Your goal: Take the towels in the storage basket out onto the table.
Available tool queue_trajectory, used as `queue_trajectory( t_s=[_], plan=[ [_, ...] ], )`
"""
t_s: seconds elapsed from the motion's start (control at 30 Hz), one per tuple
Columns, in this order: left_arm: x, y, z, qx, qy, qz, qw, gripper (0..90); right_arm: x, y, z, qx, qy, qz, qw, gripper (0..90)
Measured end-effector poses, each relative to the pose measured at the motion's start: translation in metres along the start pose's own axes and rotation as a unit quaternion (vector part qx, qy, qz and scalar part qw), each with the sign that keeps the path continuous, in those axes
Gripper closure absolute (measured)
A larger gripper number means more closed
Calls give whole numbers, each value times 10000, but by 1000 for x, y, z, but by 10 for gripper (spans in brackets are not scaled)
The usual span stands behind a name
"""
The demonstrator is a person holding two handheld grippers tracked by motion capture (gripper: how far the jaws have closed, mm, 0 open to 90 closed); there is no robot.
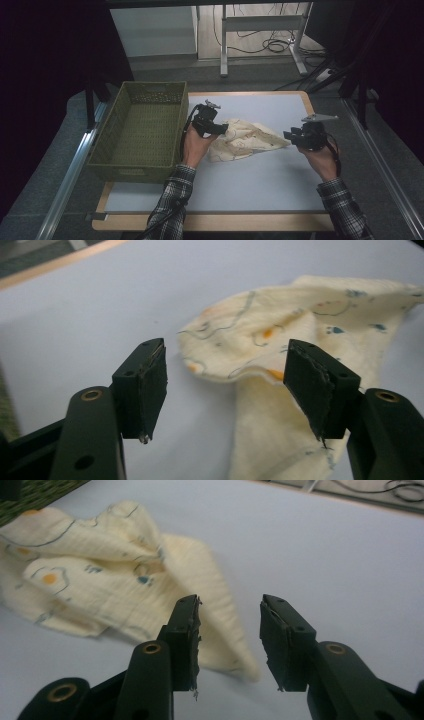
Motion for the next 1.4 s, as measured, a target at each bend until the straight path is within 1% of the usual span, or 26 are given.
queue_trajectory(
  t_s=[0.03,0.07,0.13,0.2,0.23,0.27,0.3,0.33,0.37,0.4,0.43,0.47,0.5,0.57,0.6,0.67,0.83,0.97,1.0,1.1,1.13,1.23,1.27,1.3,1.33,1.4],
  plan=[
    [-3,0,2,-77,21,12,10000,339,0,0,0,0,0,0,10000,595],
    [-8,0,7,-116,-35,-4,9999,327,-7,0,-6,172,-8,-21,9998,596],
    [-12,0,11,-171,-83,-27,9998,321,-9,0,-9,233,16,-17,9997,595],
    [-22,0,17,-222,-128,-28,9997,305,-16,1,-25,472,191,-6,9987,602],
    [-22,0,17,-222,-128,-28,9997,300,-16,1,-25,472,191,-6,9987,602],
    [-28,1,20,-254,-99,40,9996,300,-18,0,-29,524,228,-7,9984,605],
    [-31,2,22,-260,-100,70,9996,284,-23,-2,-43,696,349,-34,9970,622],
    [-38,5,25,-253,-103,156,9995,283,-25,-4,-50,740,441,-43,9963,629],
    [-38,5,25,-253,-103,156,9995,280,-25,-4,-50,740,441,-43,9963,629],
    [-46,8,29,-220,-106,187,9995,274,-28,-7,-63,821,626,-78,9946,643],
    [-46,8,29,-220,-106,187,9995,274,-28,-7,-63,821,626,-78,9946,643],
    [-55,9,31,-148,-140,214,9996,272,-31,-11,-74,951,717,-118,9928,655],
    [-55,9,31,-148,-140,214,9996,266,-31,-11,-74,951,717,-118,9928,655],
    [-63,9,32,-58,-152,179,9997,261,-32,-17,-87,1088,835,-128,9905,666],
    [-71,7,31,15,-147,140,9998,259,-31,-22,-98,1186,921,-132,9886,671],
    [-75,6,30,62,-127,98,9999,258,-31,-25,-102,1213,950,-129,9880,671],
    [-93,-9,20,277,20,-72,9996,250,-24,-48,-129,1354,1016,-109,9855,664],
    [-100,-17,12,426,51,-220,9988,241,-17,-54,-143,1344,1114,-39,9846,644],
    [-101,-18,10,478,51,-264,9985,238,-15,-53,-144,1315,1149,-1,9846,634],
    [-102,-19,9,461,92,-238,9986,228,-9,-52,-145,1246,1166,83,9853,603],
    [-101,-20,9,478,80,-238,9985,227,-4,-53,-142,1169,1119,78,9868,573],
    [-101,-22,9,456,152,-209,9986,220,2,-61,-131,891,1122,16,9897,562],
    [-101,-22,9,456,152,-209,9986,220,2,-61,-131,891,1122,16,9897,562],
    [-101,-22,8,431,176,-186,9987,220,4,-65,-125,799,1085,6,9909,562],
    [-102,-22,7,408,192,-161,9989,216,10,-72,-110,644,861,-21,9942,562],
    [-102,-23,7,412,176,-139,9989,214,14,-75,-100,634,702,-55,9955,562]
  ],
)
Point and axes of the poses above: each handheld gripper's, and its own axes: y roughly backward along the jaws, x roughly out of its top, z roughly to its right, the point moved 4 cm from there along -y, roughly forward along the jaws, and after that the axes turned 9 degrees about -x, right-handed, at the moved point
